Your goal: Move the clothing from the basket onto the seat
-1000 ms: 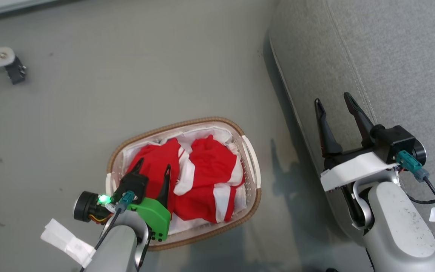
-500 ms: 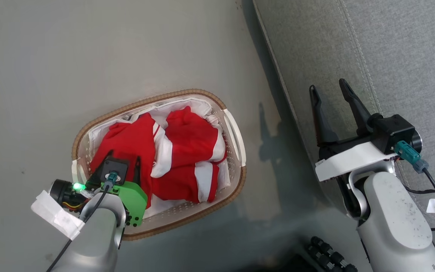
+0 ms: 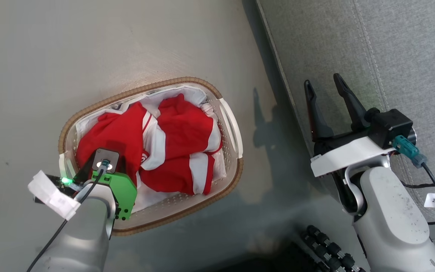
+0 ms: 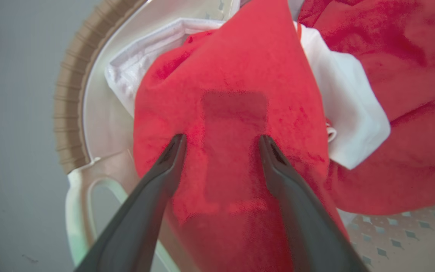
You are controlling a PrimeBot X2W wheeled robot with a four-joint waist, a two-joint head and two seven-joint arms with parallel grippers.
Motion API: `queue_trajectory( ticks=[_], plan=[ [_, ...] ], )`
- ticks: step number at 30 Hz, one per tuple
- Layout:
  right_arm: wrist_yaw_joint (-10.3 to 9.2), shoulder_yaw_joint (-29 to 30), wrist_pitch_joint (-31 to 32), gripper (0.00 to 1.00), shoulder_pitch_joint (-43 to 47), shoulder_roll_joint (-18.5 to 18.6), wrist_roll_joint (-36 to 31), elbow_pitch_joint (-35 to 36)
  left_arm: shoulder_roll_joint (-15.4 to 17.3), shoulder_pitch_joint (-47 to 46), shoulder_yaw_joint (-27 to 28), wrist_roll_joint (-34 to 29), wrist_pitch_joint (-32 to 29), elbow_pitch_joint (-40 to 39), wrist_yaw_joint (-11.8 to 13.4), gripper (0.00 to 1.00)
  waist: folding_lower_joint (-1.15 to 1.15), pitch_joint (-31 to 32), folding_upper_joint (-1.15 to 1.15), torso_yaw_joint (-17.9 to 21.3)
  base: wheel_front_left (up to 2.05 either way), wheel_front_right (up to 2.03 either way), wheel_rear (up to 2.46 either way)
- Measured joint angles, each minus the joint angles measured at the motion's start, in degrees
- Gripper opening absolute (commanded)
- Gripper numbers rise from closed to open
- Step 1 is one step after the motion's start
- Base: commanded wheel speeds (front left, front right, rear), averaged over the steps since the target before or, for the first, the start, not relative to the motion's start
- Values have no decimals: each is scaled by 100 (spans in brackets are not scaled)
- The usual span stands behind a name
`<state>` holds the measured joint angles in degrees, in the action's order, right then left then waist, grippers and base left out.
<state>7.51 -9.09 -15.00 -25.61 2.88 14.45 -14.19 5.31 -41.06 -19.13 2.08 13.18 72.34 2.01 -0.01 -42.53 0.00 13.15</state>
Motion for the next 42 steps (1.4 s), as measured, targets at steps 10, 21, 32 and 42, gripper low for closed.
queue_trajectory(
  ticks=[10,21,32,42],
  plan=[
    [0,-107,0,100,-156,-2,159,101,11,-374,-408,-276,-721,127,10,100,0,-314,0,43,0,0,0],
    [0,-243,0,100,-266,-2,338,204,185,-777,-797,-526,-1228,149,-77,100,0,-634,0,178,0,0,0],
    [1,-286,-10,100,-330,-12,430,208,292,-787,-798,-344,-1652,151,-177,0,1,-701,0,259,0,0,0],
    [2,-175,-9,100,-301,-8,431,77,141,-501,-757,-119,-857,167,-235,0,1,-269,0,222,0,0,0]
  ],
)
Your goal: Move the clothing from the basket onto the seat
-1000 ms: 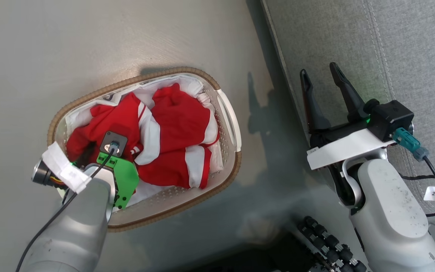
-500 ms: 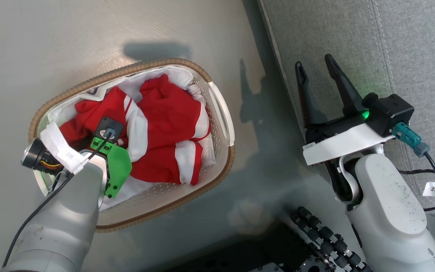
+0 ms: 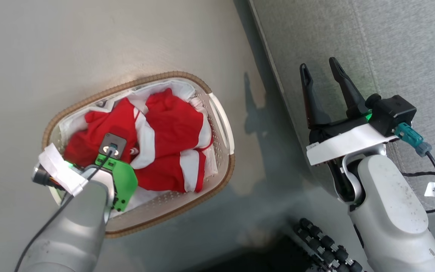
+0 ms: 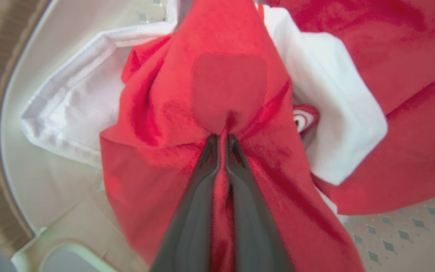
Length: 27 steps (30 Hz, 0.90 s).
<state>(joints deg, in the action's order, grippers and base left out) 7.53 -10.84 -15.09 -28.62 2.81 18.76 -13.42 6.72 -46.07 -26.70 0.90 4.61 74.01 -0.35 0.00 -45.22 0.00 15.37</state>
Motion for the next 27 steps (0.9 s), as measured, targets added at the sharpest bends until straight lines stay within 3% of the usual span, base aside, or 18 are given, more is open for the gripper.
queue_trajectory(
  ticks=[17,27],
  plan=[
    [0,145,0,100,716,-2,-398,-304,-369,889,181,717,1012,-227,-219,0,1,1493,0,-295,0,0,0],
    [0,92,0,100,1260,-1,-626,-446,-383,1811,-65,1452,1042,-1856,-220,0,1,2480,0,-580,0,0,0]
  ],
)
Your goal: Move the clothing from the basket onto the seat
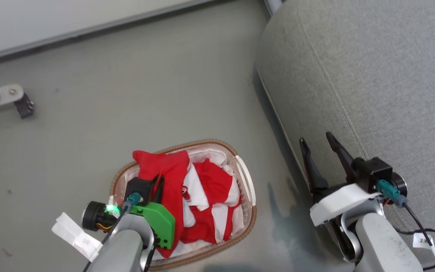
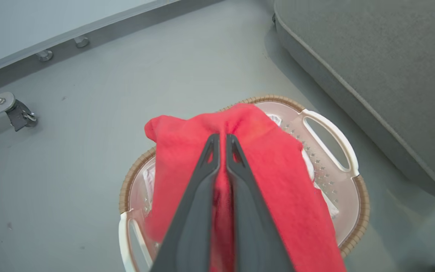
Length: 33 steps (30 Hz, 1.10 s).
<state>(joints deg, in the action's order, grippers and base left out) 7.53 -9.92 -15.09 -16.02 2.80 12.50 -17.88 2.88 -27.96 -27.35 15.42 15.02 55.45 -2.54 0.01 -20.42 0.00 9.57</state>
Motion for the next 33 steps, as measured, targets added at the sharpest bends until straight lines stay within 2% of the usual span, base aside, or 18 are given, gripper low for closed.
queue_trajectory(
  ticks=[1,7,22,28,33],
  plan=[
    [0,3,0,100,146,0,-40,-26,-3,168,-79,171,0,-436,63,0,0,270,0,-95,0,0,0],
    [0,-4,0,100,425,0,-74,-86,-4,453,-152,368,0,-1332,157,0,0,772,0,-290,0,0,0],
    [0,-188,0,100,831,1,-115,-215,-5,584,-245,806,1,-3140,104,0,0,1574,0,-588,0,0,0],
    [0,-786,0,100,822,116,-247,-229,-5,570,-403,927,0,-3455,99,0,0,1691,0,-630,0,0,0],
    [0,-1445,0,100,388,287,-248,-159,-4,562,-582,975,0,-3602,110,0,0,1697,0,-672,0,0,0]
  ],
)
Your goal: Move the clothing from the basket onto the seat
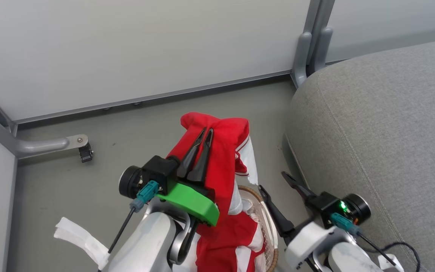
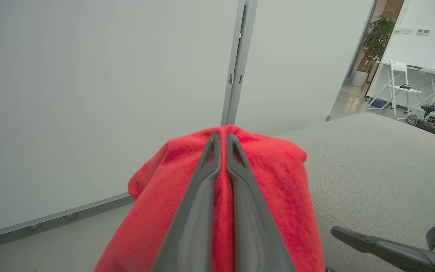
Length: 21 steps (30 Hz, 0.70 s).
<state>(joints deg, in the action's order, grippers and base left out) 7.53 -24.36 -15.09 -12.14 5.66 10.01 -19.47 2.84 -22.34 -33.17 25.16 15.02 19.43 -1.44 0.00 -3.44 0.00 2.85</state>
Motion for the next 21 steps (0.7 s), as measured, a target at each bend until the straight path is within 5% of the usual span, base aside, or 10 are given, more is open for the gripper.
queue_trajectory(
  ticks=[9,17,18,19,21],
  plan=[
    [0,-913,0,100,-908,40,16,-412,-2,-90,-458,240,0,-87,25,0,0,8,0,-236,0,0,0],
    [0,-1022,0,100,-1224,-220,-33,-1125,0,-187,-977,500,1,-166,70,0,0,30,0,-512,0,0,0],
    [0,-1050,0,18,-1226,-240,34,-1193,0,-193,-1035,526,0,-177,87,0,0,33,0,-547,0,0,0],
    [0,-1083,-1,0,-1232,-254,91,-1254,0,-198,-1082,559,1,-180,98,0,0,38,0,-578,0,0,0],
    [0,-1082,0,0,-1234,-277,221,-1316,0,-204,-1139,605,0,-178,113,0,0,49,0,-624,0,0,0]
  ],
)
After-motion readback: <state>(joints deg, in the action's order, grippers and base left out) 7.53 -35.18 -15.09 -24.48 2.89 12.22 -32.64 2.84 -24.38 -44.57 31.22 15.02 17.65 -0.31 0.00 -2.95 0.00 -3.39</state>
